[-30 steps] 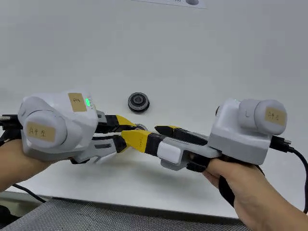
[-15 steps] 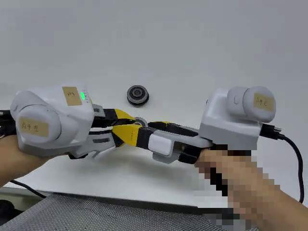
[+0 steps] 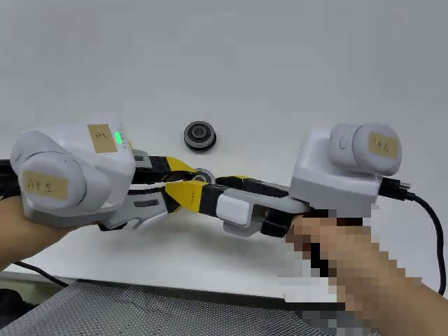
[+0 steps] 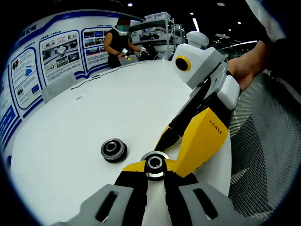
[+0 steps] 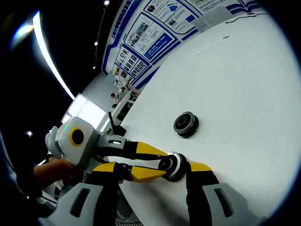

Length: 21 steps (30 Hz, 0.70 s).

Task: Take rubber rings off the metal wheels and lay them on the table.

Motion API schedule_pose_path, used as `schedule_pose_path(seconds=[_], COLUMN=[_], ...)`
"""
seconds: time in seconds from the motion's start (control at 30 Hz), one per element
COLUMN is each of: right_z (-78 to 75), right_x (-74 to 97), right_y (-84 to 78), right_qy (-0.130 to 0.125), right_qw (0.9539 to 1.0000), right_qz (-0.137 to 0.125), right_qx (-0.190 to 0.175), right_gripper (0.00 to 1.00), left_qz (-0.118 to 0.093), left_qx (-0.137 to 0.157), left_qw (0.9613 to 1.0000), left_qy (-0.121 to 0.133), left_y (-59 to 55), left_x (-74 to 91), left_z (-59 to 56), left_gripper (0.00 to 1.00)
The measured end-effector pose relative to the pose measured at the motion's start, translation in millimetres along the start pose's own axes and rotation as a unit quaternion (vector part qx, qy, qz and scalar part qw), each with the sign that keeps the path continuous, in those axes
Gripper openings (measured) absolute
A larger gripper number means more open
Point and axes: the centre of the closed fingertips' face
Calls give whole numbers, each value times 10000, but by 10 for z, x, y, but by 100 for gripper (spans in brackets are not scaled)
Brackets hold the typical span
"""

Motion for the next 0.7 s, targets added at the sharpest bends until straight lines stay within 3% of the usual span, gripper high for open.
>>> schedule_pose_path(seconds=[0.37,0.7], right_z=[24,31], right_x=[32,64], right_y=[-12,-20], right_qy=[37,104], right_qw=[9999,9992], right_qz=[32,-4], right_qx=[-90,-388], right_gripper=[56,55], left_qz=[13,32], left_qx=[-17,-41], left_qw=[10000,10000], left_qy=[-2,-4], left_y=[-3,-6], left_x=[-3,-7], left_z=[5,9], left_gripper=[13,13])
Point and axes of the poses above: the centre of the closed fingertips' face, and the gripper's own axes: x roughly backward along the fingers, z roughly to its left, y roughly out of its top, and after that the axes turned 13 degrees about x, right-handed
